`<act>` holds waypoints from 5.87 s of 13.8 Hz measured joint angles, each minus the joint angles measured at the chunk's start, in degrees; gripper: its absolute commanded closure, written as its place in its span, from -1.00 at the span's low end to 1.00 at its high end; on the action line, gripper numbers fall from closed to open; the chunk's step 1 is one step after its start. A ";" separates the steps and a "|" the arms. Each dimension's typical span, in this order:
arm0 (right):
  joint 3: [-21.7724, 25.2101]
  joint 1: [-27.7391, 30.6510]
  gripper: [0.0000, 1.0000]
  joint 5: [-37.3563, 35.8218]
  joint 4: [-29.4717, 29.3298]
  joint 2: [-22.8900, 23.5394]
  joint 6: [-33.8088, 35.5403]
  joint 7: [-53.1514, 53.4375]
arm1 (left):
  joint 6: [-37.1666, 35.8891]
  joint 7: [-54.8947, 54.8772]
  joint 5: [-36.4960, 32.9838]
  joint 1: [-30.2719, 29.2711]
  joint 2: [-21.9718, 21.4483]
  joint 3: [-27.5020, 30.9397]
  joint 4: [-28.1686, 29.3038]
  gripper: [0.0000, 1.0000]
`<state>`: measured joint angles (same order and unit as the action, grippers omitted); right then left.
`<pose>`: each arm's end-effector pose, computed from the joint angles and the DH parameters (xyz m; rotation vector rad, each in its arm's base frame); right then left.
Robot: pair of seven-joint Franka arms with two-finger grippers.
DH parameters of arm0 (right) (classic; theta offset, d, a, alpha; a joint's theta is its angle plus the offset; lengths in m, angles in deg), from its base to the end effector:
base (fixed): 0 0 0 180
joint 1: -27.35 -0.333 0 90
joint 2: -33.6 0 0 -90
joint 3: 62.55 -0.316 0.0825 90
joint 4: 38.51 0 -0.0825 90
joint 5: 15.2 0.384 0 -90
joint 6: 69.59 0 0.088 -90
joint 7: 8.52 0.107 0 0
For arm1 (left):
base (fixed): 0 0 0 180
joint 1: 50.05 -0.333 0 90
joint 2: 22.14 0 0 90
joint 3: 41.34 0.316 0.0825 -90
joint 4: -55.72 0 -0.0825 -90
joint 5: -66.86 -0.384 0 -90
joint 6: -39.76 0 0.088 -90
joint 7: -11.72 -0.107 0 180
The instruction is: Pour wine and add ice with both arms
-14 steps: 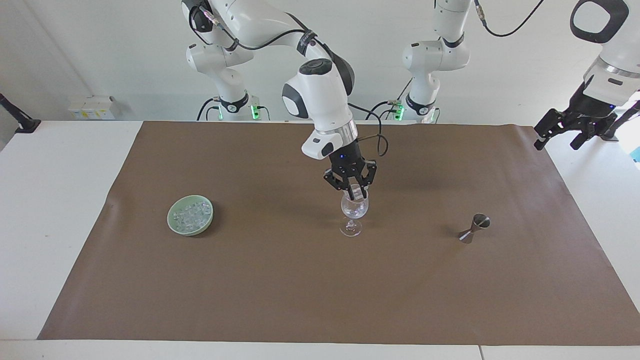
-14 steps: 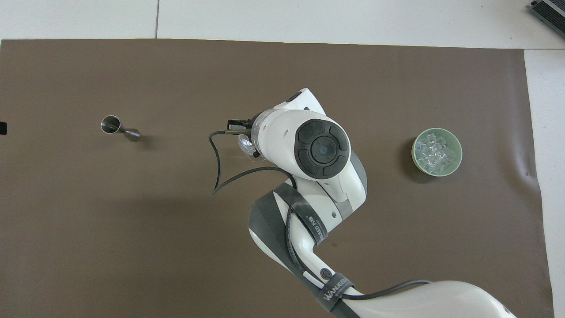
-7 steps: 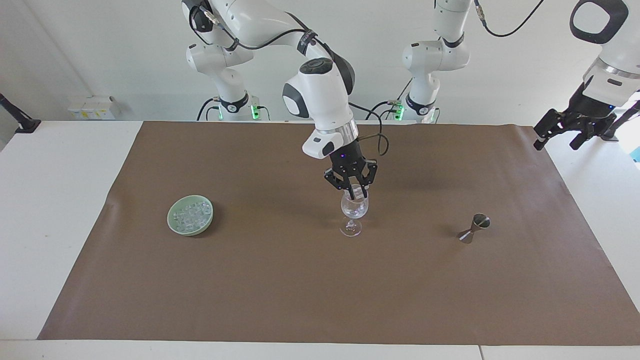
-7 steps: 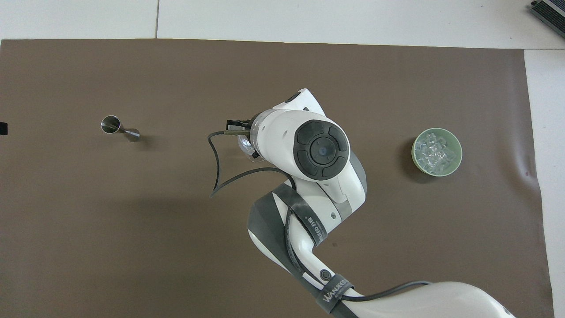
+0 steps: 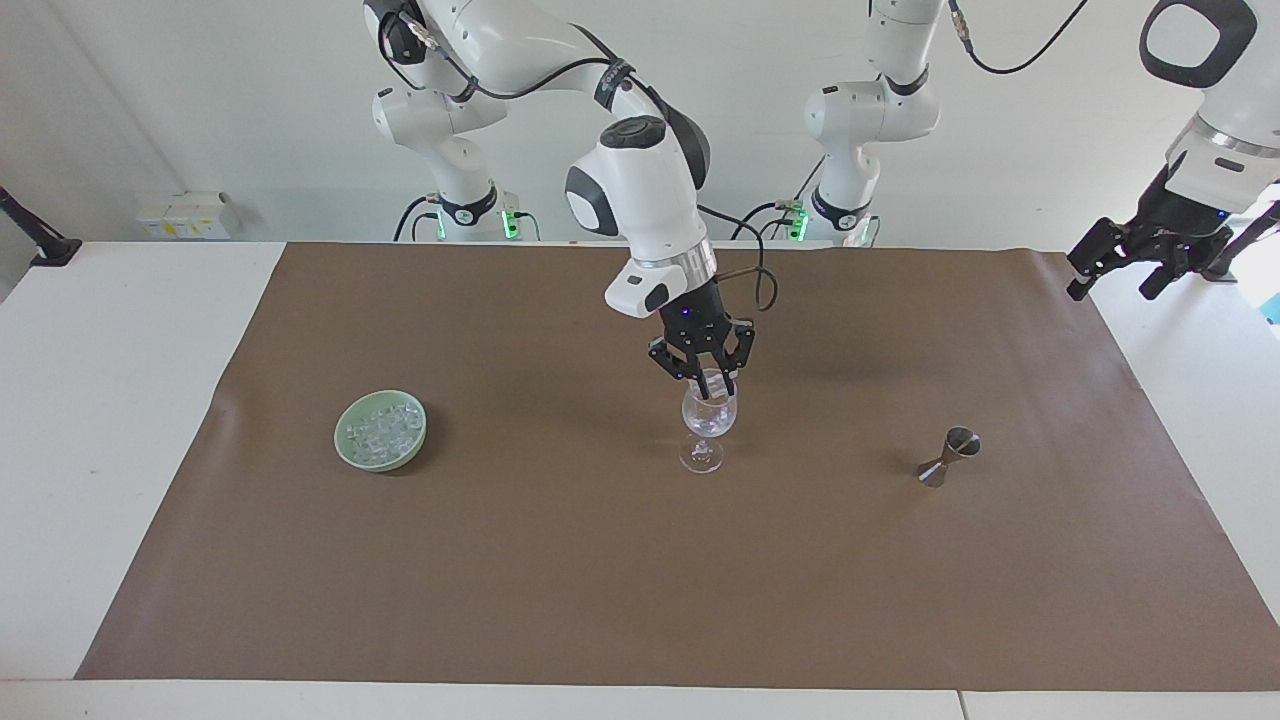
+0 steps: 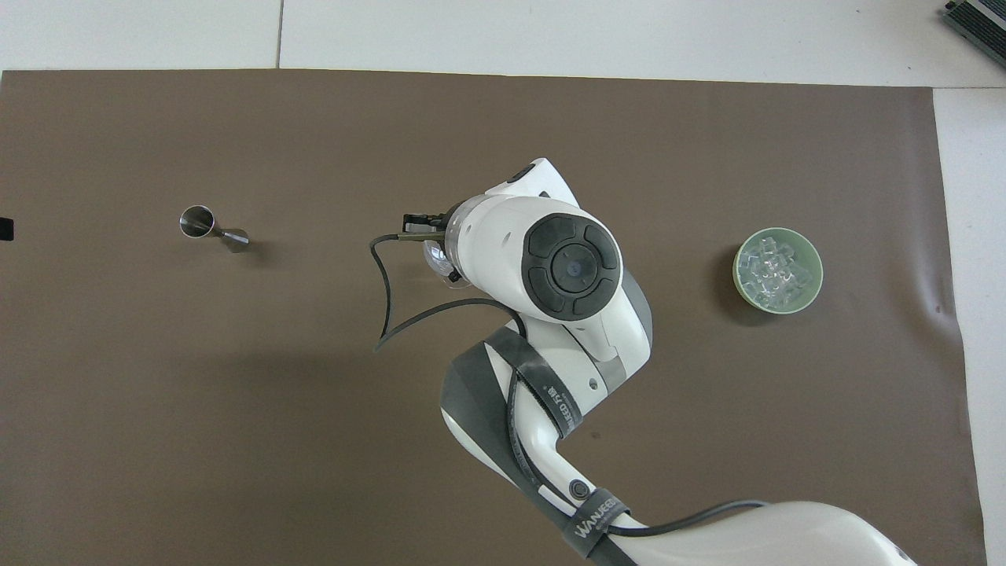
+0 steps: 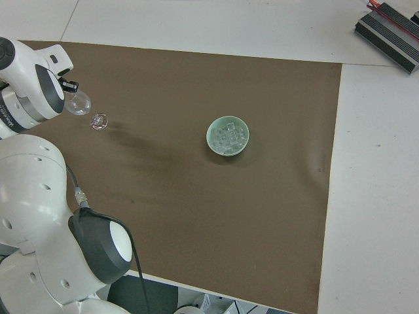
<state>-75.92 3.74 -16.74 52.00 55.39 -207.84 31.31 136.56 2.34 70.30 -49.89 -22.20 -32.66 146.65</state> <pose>0.5773 0.4050 0.4748 -2.7698 0.0974 -0.4609 0.5606 0.0782 0.6286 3.0935 -0.0170 0.1727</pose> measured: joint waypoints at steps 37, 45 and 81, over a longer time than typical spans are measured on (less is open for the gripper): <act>0.40 12.43 -0.06 -0.14 -2.80 -10.48 17.80 -17.43 | -0.05 0.00 0.00 -0.01 0.00 0.00 0.00 -1.00; 0.47 25.85 -0.69 -0.14 -2.76 -14.69 32.18 -32.34 | -0.05 0.00 0.00 -0.01 0.00 0.00 0.00 -1.00; 2.47 34.80 -1.00 0.47 -3.87 -20.21 51.95 -37.70 | -0.06 0.01 0.00 -0.01 0.00 0.00 0.01 -1.00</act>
<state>-73.45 38.54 -16.27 48.14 35.18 -155.89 -6.39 136.50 2.34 70.30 -49.90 -22.20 -32.66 146.65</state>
